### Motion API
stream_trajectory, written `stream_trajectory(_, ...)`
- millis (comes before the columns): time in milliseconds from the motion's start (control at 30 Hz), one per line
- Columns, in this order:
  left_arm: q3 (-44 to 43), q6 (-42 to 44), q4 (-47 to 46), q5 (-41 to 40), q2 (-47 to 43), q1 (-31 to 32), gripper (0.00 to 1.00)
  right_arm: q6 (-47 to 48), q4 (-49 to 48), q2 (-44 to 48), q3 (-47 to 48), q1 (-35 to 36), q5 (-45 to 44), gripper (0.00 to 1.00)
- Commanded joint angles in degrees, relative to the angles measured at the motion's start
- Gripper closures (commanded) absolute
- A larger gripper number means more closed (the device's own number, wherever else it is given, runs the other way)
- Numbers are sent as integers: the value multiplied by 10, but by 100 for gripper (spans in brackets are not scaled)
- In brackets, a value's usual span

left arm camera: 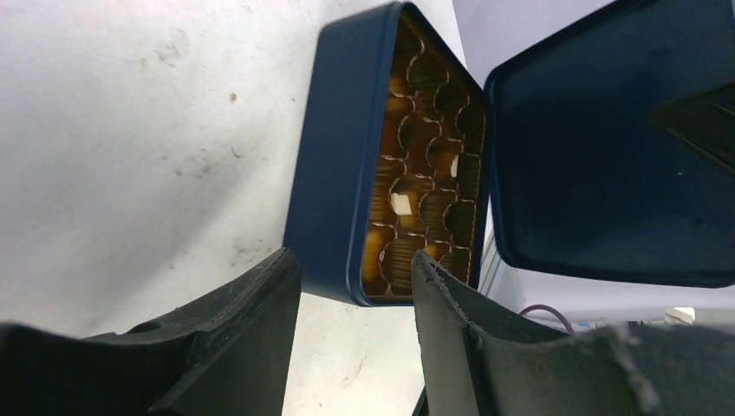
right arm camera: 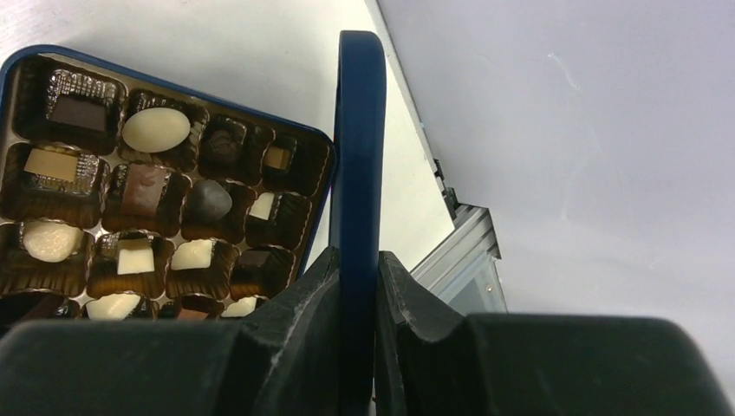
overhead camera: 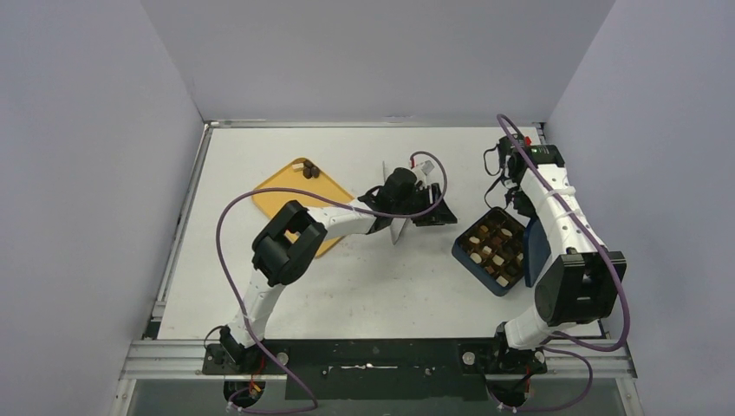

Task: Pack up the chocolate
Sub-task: Close the box lid on the packing box.

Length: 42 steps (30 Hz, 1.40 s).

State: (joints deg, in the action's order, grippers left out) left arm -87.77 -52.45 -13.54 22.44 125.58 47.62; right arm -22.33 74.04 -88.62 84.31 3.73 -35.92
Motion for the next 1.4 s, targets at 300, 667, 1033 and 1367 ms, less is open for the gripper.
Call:
stream_trajectory(300,-72,43,75,6,48,24,58,10,-95,32,-21,21,160,88)
stream_trajectory(667,-123,53,99,42,89,31,66,-26,-89,14,-30,110,155,81)
stream_trajectory(1033,-95,28,35,61,81,30,66,-55,-147,-10,-43,171,184,66)
stream_trajectory(1367,-72,19,31,47,59,22,66,-87,-214,-44,-70,199,187,59)
